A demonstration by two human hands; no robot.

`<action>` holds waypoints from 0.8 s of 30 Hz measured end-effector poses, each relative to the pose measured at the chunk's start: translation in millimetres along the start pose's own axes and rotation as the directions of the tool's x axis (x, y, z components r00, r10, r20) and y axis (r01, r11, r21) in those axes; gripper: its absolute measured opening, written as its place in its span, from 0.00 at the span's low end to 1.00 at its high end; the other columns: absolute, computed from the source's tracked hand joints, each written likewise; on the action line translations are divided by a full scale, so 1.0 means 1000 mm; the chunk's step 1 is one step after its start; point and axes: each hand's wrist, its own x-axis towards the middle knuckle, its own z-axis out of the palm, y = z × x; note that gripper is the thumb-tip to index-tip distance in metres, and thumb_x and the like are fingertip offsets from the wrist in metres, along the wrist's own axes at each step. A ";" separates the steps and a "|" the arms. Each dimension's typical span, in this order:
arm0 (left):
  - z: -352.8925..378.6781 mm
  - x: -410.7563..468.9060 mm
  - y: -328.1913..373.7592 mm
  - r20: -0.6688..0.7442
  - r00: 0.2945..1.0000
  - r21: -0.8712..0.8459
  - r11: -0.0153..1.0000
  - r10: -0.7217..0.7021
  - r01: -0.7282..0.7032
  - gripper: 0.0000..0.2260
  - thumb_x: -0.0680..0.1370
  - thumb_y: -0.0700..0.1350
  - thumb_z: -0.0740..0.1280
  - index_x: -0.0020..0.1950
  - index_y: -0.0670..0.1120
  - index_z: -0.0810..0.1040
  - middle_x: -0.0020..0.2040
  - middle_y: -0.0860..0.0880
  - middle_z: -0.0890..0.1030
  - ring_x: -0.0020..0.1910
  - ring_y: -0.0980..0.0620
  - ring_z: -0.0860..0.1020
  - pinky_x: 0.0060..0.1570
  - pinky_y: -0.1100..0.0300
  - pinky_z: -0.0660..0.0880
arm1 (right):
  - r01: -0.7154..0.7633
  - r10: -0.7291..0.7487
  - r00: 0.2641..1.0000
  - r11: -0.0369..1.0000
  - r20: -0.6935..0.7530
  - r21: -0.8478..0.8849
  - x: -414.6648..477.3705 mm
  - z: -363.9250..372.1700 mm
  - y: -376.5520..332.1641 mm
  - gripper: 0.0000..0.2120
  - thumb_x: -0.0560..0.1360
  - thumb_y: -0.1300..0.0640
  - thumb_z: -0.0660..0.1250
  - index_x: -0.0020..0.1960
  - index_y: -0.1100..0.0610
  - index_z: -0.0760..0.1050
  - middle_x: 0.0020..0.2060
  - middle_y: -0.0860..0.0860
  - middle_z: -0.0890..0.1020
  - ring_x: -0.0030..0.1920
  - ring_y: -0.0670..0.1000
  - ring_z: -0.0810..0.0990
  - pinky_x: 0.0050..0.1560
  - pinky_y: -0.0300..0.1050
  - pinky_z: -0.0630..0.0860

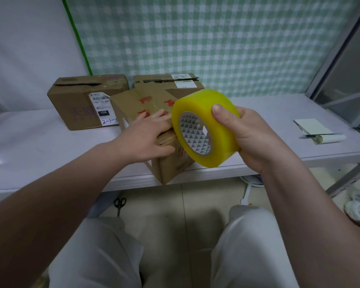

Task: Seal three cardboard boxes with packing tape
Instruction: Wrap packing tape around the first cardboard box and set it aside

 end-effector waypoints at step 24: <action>-0.002 0.002 -0.001 -0.004 0.999 0.122 0.991 -0.051 0.051 0.26 0.79 0.54 0.63 0.75 0.59 0.58 0.77 0.52 0.57 0.77 0.48 0.54 0.73 0.48 0.52 | -0.225 0.238 0.970 0.957 -0.056 0.183 -0.063 0.016 0.027 0.26 0.67 0.44 0.68 0.53 0.64 0.80 0.37 0.60 0.84 0.35 0.52 0.82 0.39 0.45 0.81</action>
